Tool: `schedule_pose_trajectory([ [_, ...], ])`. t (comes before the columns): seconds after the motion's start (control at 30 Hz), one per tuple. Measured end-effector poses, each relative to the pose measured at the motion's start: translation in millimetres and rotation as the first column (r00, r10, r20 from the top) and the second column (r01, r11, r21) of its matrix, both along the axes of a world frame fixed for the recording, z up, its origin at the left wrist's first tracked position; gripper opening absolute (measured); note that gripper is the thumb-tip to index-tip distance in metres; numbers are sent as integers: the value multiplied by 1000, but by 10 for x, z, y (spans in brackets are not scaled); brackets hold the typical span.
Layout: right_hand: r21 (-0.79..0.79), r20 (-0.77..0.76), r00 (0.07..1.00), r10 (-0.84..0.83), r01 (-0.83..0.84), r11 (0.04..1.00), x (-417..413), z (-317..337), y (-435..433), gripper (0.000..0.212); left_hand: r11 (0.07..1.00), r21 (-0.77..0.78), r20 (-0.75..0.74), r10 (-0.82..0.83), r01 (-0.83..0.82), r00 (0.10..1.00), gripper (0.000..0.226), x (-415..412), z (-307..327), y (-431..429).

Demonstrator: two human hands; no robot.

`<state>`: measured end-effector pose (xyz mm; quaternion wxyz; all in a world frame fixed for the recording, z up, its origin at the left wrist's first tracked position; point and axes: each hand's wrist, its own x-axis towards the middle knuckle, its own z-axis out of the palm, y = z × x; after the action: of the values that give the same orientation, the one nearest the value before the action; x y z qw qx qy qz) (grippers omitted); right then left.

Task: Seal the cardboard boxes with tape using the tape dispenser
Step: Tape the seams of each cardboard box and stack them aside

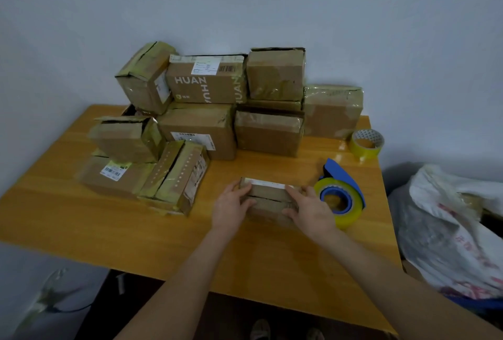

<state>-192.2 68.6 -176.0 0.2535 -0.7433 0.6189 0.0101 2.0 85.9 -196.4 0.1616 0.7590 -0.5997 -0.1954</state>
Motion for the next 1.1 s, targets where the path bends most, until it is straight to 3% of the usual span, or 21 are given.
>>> schedule_pose_trajectory([
  [0.2,-7,-115,993,2,-3,1000,31,30,-35,53,986,-51,188,-145,157,971,48,-25,-27,2],
  [0.4,-13,-142,990,-7,5,1000,81,53,-63,49,919,90,180,-395,385,901,62,176,-43,19],
  [0.63,-1,-203,979,1,-1,1000,160,44,-88,45,903,55,182,-430,427,884,53,227,-65,8],
  [0.73,20,-127,992,21,-19,1000,83,104,-140,44,906,31,168,-421,422,892,48,289,-61,5],
  [0.83,-118,31,978,-205,207,971,-245,185,-258,51,903,0,162,-423,429,891,46,279,-57,-2],
  [0.9,-113,-17,929,-369,365,924,-511,182,-309,64,902,-44,152,-419,430,895,45,272,-95,1],
  [1.0,72,-86,857,-508,514,855,-834,61,-347,71,901,-78,125,-415,426,901,43,275,-145,6],
  [1.1,224,-47,837,-545,540,811,-965,-100,-398,56,897,-115,150,-409,427,900,41,293,-193,-10],
])
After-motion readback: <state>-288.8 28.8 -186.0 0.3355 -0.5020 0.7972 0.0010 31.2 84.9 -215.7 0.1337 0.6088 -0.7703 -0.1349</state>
